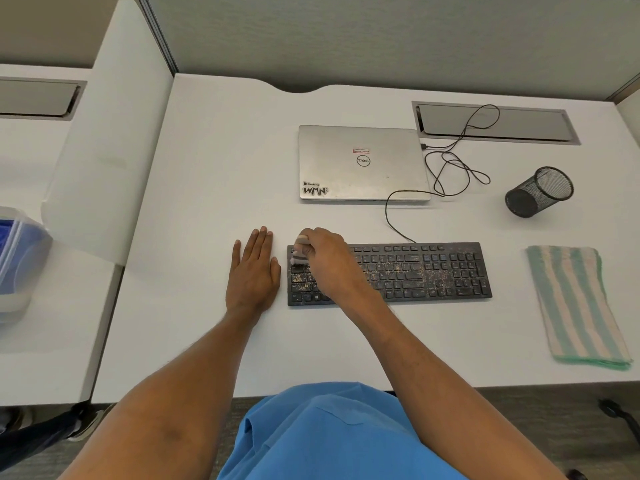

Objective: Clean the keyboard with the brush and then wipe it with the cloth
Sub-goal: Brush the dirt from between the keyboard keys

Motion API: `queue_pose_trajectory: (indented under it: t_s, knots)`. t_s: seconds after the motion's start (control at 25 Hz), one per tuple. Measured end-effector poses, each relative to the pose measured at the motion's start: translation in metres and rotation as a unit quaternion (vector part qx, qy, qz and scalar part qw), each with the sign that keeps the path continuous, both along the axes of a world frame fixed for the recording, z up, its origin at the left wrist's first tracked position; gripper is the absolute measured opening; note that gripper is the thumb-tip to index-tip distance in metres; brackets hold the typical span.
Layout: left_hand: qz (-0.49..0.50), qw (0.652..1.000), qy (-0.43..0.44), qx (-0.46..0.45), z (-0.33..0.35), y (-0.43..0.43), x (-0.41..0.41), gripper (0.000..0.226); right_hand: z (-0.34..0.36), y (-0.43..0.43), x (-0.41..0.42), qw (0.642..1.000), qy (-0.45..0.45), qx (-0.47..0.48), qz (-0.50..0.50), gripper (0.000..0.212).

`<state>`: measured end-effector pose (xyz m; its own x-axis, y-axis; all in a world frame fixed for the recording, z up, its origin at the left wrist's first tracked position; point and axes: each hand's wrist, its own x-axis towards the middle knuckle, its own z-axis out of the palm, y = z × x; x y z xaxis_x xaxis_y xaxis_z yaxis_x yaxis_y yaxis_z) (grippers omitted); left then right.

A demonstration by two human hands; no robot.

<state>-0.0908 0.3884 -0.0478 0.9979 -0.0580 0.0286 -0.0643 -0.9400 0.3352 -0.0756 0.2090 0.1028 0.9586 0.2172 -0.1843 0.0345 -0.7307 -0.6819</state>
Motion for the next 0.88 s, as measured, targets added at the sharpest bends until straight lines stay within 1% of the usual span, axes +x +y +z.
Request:
queue_pose_trajectory:
  t_s: [0.12,0.28,0.4,0.56,0.64,0.72,0.8,0.88]
  knots:
    - [-0.001,1.000,-0.002,-0.002,0.000,0.000,0.001,0.064,-0.007,0.002,-0.002,0.999,-0.004,-0.026,0.023,0.015]
    - [0.002,1.000,-0.005,-0.003,0.000,0.000,0.001,0.063,-0.014,-0.004,-0.002,0.999,-0.016,-0.051,0.003,0.019]
    - [0.000,1.000,-0.007,-0.004,-0.001,0.000,0.001,0.064,-0.002,-0.004,-0.003,0.999,-0.017,-0.037,-0.006,0.016]
    - [-0.002,1.000,-0.003,0.000,0.000,0.000,0.001,0.064,0.001,0.005,-0.004,0.999,-0.006,0.035,-0.009,0.016]
    - [-0.002,1.000,-0.002,0.002,-0.001,0.001,0.001,0.063,-0.003,0.011,-0.008,1.000,-0.011,0.027,0.003,0.016]
    - [-0.003,1.000,0.001,0.002,-0.001,0.000,0.000,0.063,-0.008,0.013,-0.012,0.999,-0.011,-0.008,0.030,0.017]
    - [-0.001,1.000,0.003,0.004,0.000,0.000,0.000,0.063,-0.006,0.011,-0.014,0.997,0.007,-0.037,0.069,0.017]
    - [0.000,1.000,0.005,0.003,0.000,0.001,0.001,0.063,0.001,0.010,-0.013,0.995,0.026,-0.036,0.087,0.017]
